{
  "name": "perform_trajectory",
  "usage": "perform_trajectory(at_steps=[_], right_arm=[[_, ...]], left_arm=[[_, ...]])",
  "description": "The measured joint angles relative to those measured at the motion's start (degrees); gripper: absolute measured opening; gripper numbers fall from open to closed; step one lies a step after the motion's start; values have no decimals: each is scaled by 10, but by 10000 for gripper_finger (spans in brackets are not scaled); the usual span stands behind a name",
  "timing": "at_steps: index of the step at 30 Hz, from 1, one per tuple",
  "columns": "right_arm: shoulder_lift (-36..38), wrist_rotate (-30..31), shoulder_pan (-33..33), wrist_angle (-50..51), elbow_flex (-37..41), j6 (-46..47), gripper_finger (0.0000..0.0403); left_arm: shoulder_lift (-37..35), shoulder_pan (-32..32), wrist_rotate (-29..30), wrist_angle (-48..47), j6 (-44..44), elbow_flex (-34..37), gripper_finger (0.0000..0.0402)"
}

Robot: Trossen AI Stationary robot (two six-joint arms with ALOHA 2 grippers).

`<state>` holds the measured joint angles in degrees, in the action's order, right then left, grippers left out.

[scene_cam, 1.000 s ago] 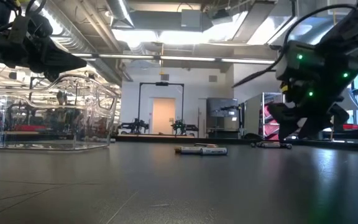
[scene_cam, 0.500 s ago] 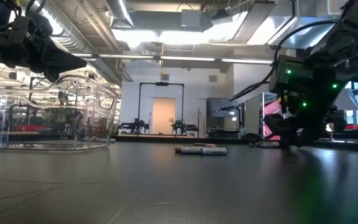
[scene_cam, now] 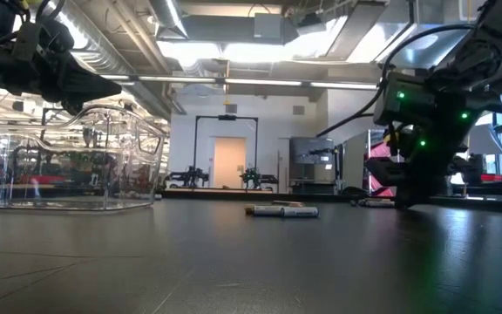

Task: Sort batteries
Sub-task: Put the white battery into the right transparent bin

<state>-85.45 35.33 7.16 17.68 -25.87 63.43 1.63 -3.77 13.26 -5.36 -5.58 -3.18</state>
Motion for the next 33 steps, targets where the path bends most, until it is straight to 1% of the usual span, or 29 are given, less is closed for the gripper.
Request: perform_trajectory(at_steps=[1, 4, 7, 10, 13, 19, 21, 24, 27, 30, 33], right_arm=[[0, 0, 0, 1, 0, -6, 19], [6, -6, 0, 3, 1, -9, 18], [33, -28, 0, 10, 4, -10, 23], [76, -58, 0, 25, 5, -24, 26], [128, -93, -1, 58, 6, -42, 20], [241, -107, -2, 122, 6, -81, 19], [280, -117, -12, 135, 5, -104, 18], [335, -123, -44, 166, -11, -142, 17], [373, -125, -94, 206, -51, -172, 17], [382, -123, -155, 235, -109, -208, 17], [366, -122, -224, 259, -170, -255, 17]], left_arm=[[0, 0, 0, 0, 0, 0, 0], [0, 0, 0, 0, 0, 0, 0], [0, 0, 0, 0, 0, 0, 0], [0, 0, 0, 0, 0, 0, 0], [0, 0, 0, 0, 0, 0, 0], [0, 0, 0, 0, 0, 0, 0], [0, 0, 0, 0, 0, 0, 0], [0, 0, 0, 0, 0, 0, 0], [0, 0, 0, 0, 0, 0, 0], [0, 0, 0, 0, 0, 0, 0], [0, 0, 0, 0, 0, 0, 0]])
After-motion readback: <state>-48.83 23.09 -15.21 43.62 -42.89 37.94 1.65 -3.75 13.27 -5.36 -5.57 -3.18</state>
